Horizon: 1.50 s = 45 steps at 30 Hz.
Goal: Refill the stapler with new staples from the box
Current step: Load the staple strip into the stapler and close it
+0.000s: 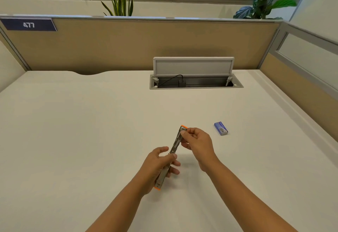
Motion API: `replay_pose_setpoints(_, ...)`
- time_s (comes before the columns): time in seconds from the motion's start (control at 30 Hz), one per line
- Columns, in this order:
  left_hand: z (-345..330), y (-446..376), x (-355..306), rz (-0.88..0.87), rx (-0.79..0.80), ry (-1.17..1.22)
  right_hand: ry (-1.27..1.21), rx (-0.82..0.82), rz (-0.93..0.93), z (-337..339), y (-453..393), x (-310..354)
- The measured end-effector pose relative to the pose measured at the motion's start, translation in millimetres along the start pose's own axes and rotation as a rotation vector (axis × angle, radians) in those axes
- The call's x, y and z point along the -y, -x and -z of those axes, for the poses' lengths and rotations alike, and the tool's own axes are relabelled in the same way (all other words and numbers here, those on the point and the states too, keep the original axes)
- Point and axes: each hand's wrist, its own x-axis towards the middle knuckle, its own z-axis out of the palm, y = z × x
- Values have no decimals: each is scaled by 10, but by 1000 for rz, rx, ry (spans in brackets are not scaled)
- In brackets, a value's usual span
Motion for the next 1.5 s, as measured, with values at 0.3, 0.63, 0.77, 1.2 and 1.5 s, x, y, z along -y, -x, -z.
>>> replay_pose_setpoints(0.3,-150,-191,-22,-240,-236,-265,69,43,348,-92,164,-55)
replay_pose_setpoints(0.63,-185,-270,-283,-926,-533,-906,-805,49,-236,-120,158,-36)
replay_pose_setpoints(0.77,-236,-245,-302,-921,-556,-807,-1019,173,-360,-135,155,102)
replay_pose_setpoints(1.2,-319,-332,-192,-320,-380,-164,-498,44,-233,-223,147,186)
replay_pose_setpoints(1.5,-323,-356,-202,-442,-396,-218,-631,28,-298,-203,138,222)
